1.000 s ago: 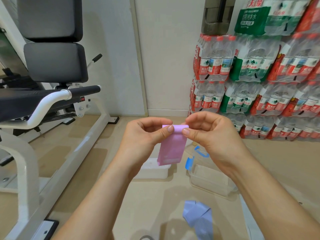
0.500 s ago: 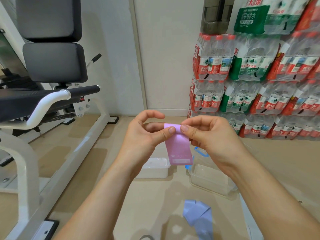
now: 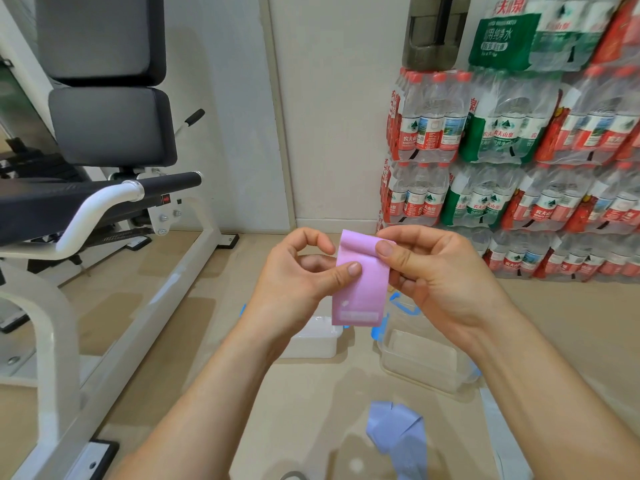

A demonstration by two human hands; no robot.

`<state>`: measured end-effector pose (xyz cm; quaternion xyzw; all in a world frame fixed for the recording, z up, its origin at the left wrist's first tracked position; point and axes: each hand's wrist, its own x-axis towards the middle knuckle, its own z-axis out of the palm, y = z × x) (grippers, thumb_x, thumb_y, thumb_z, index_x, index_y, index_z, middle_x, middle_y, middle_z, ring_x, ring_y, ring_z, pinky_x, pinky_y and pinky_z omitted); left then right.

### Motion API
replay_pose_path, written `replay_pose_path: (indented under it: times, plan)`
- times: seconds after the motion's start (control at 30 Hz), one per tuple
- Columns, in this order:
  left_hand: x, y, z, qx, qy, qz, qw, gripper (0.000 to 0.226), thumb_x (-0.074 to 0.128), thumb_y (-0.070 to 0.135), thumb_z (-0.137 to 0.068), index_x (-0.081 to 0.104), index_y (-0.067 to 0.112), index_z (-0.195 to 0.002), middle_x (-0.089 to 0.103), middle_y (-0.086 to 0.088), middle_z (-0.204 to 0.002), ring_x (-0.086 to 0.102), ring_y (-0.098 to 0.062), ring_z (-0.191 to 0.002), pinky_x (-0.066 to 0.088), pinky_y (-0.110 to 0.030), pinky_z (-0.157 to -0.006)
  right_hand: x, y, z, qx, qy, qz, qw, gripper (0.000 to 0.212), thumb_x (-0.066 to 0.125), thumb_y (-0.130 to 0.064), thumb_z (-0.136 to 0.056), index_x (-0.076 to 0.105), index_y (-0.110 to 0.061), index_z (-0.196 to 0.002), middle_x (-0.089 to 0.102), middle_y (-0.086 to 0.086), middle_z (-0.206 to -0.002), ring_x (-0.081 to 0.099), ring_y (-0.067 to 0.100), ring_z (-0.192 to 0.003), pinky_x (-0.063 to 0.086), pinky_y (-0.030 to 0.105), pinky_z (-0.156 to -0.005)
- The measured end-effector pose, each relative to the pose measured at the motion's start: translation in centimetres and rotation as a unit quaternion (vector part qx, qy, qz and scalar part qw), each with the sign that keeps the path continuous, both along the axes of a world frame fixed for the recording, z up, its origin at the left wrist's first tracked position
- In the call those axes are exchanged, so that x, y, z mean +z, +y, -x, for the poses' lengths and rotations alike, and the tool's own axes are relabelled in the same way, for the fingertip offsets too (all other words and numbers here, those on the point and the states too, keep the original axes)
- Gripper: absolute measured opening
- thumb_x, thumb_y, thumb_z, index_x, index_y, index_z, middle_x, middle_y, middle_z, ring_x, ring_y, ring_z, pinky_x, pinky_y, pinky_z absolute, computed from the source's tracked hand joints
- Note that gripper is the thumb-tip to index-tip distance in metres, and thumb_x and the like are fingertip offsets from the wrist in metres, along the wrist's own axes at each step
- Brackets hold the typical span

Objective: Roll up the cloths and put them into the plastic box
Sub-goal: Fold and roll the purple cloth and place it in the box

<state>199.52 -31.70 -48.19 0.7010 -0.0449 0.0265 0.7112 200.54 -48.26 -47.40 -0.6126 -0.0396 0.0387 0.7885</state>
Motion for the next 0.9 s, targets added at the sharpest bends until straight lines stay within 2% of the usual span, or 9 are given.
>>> replay_pose_path:
  times: [0.13, 0.23, 0.33, 0.4, 0.57, 0.7, 0.77, 0.83, 0.9]
  plan:
    - [0.19, 0.20, 0.15, -0.013, -0.004, 0.009, 1.000, 0.027, 0.071, 0.000, -0.078, 0.053, 0.013, -0.094, 0.071, -0.007, -0.065, 0.067, -0.017, -0.059, 0.052, -0.023, -0.057, 0.10, -0.07, 0.13, -0.018, -0.035, 0.081, 0.996, 0.016, 0.076, -0.003, -0.071, 0.073, -0.014, -0.083, 0.067, 0.005, -0.077, 0.065, 0.019, -0.071, 0.052, 0.046, -0.079]
    - [0.30, 0.34, 0.08, -0.023, -0.003, 0.003, 1.000, 0.034, 0.070, 0.003, -0.079, 0.061, 0.016, -0.109, 0.073, -0.018, -0.078, 0.068, -0.019, -0.068, 0.055, -0.028, -0.065, 0.32, -0.07, 0.29, -0.017, -0.063, 0.116, 0.991, 0.019, 0.077, 0.001, -0.071, 0.073, -0.018, -0.077, 0.065, -0.001, -0.072, 0.063, 0.015, -0.064, 0.052, 0.038, -0.069]
    - [0.34, 0.41, 0.03, -0.036, 0.023, 0.020, 0.999, 0.030, 0.067, 0.003, -0.082, 0.067, 0.014, -0.110, 0.070, -0.028, -0.094, 0.068, -0.029, -0.081, 0.054, -0.043, -0.078, 0.52, -0.02, 0.40, -0.004, -0.088, 0.129, 0.988, 0.023, 0.078, 0.004, -0.069, 0.072, -0.018, -0.074, 0.069, 0.004, -0.075, 0.065, 0.016, -0.067, 0.054, 0.034, -0.071]
    - [0.35, 0.43, 0.05, -0.039, 0.046, 0.033, 0.998, 0.027, 0.065, 0.003, -0.083, 0.068, 0.007, -0.109, 0.068, -0.030, -0.102, 0.068, -0.034, -0.087, 0.053, -0.046, -0.084, 0.57, 0.06, 0.43, 0.006, -0.093, 0.127, 0.988, 0.024, 0.077, 0.007, -0.067, 0.072, -0.016, -0.073, 0.072, 0.001, -0.072, 0.066, 0.014, -0.068, 0.055, 0.028, -0.071]
    - [0.29, 0.37, -0.04, -0.046, 0.053, 0.062, 0.996, 0.037, 0.070, 0.014, -0.073, 0.068, -0.002, -0.106, 0.072, -0.021, -0.101, 0.070, -0.029, -0.083, 0.056, -0.034, -0.070, 0.63, -0.05, 0.43, 0.012, -0.091, 0.127, 0.988, 0.025, 0.076, 0.011, -0.067, 0.073, -0.014, -0.070, 0.075, 0.005, -0.074, 0.071, 0.017, -0.075, 0.057, 0.032, -0.076]
    - [0.14, 0.13, -0.08, -0.026, 0.047, 0.064, 0.996, 0.030, 0.071, 0.012, -0.075, 0.069, -0.001, -0.102, 0.073, -0.020, -0.098, 0.069, -0.030, -0.082, 0.053, -0.039, -0.076, 0.27, -0.04, 0.32, 0.025, -0.086, 0.115, 0.989, 0.021, 0.076, 0.004, -0.070, 0.073, -0.016, -0.072, 0.072, 0.008, -0.078, 0.069, 0.022, -0.075, 0.056, 0.038, -0.076]
    - [0.17, 0.14, -0.07, -0.021, 0.045, 0.065, 0.997, 0.023, 0.069, 0.008, -0.078, 0.070, 0.001, -0.099, 0.074, -0.016, -0.093, 0.068, -0.028, -0.079, 0.053, -0.039, -0.076, 0.13, -0.04, 0.29, 0.061, -0.055, 0.061, 0.995, 0.010, 0.074, -0.011, -0.071, 0.071, -0.011, -0.081, 0.069, 0.010, -0.084, 0.068, 0.024, -0.077, 0.057, 0.035, -0.072]
    - [0.23, 0.22, -0.04, -0.020, 0.041, 0.065, 0.997, 0.019, 0.069, 0.007, -0.078, 0.071, 0.004, -0.096, 0.073, -0.012, -0.088, 0.067, -0.026, -0.077, 0.053, -0.038, -0.074, 0.05, -0.15, 0.26, 0.086, -0.005, 0.025, 0.996, 0.016, 0.068, -0.021, -0.073, 0.068, -0.010, -0.084, 0.070, 0.011, -0.088, 0.069, 0.024, -0.079, 0.058, 0.032, -0.071]
    - [0.24, 0.31, -0.03, -0.020, 0.038, 0.064, 0.997, 0.016, 0.069, 0.006, -0.078, 0.071, 0.007, -0.094, 0.073, -0.011, -0.085, 0.067, -0.024, -0.076, 0.054, -0.034, -0.070, -0.13, -0.23, 0.11, 0.090, 0.013, 0.065, 0.994, 0.014, 0.066, -0.024, -0.078, 0.070, -0.011, -0.083, 0.071, 0.016, -0.090, 0.068, 0.024, -0.081, 0.058, 0.035, -0.078]
